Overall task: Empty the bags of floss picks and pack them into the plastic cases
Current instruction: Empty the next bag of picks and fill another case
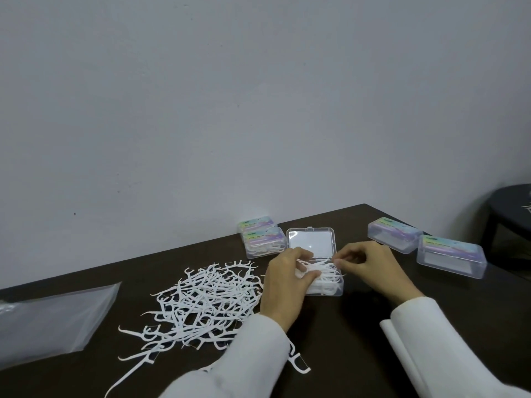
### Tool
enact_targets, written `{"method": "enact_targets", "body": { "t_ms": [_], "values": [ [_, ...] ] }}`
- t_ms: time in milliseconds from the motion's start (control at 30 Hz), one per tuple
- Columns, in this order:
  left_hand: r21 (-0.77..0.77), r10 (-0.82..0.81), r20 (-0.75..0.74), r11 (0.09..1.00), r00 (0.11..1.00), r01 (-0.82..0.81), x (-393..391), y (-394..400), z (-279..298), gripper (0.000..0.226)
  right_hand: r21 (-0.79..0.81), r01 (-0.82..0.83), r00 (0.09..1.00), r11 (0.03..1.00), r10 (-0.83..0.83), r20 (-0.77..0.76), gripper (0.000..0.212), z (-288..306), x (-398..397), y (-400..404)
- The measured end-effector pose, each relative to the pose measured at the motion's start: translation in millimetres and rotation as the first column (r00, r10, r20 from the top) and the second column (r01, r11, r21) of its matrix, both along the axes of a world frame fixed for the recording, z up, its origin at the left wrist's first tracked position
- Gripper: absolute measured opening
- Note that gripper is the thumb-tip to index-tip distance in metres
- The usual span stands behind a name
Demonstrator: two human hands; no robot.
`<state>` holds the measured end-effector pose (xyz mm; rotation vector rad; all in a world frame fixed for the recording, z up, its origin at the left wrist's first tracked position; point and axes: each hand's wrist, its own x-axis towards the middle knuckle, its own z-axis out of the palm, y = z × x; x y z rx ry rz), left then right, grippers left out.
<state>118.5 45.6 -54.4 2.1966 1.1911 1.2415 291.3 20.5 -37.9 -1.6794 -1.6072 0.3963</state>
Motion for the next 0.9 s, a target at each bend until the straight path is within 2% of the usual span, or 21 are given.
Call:
{"method": "enact_targets", "body": {
  "t_ms": [100, 167, 267, 400, 567, 900],
  "values": [
    [-0.005, 0.019, 0.065, 1.000, 0.998, -0.019, -4, 5, 1, 0.019, -0.030, -0.034, 0.999, 0.999, 0.035, 0.024, 0.006, 0, 0, 0],
    [-0.008, 0.037, 0.063, 0.999, 0.997, -0.037, -9, 10, 1, 0.014, -0.054, -0.044, 0.998, 0.998, 0.047, 0.053, 0.005, 0, 0, 0],
    [-0.089, 0.055, 0.042, 0.995, 0.998, -0.051, -15, 17, -5, 0.017, -0.069, -0.039, 0.995, 0.997, 0.045, 0.089, 0.006, 0, 0, -1],
    [-0.161, 0.051, 0.083, 0.986, 0.995, -0.037, -17, 18, -8, 0.018, -0.040, -0.033, 0.999, 0.999, 0.033, -0.007, 0.003, 3, -1, -2],
    [-0.137, 0.044, 0.028, 0.990, 0.999, -0.040, -17, 17, -7, 0.018, -0.154, -0.114, 0.993, 0.981, 0.107, -0.051, 0.007, 5, 0, -6],
    [-0.113, 0.018, -0.082, 0.993, 0.997, -0.027, -17, 16, -6, 0.024, -0.012, -0.126, 0.984, 0.992, 0.123, -0.131, 0.014, 6, 0, -6]
  ]
}}
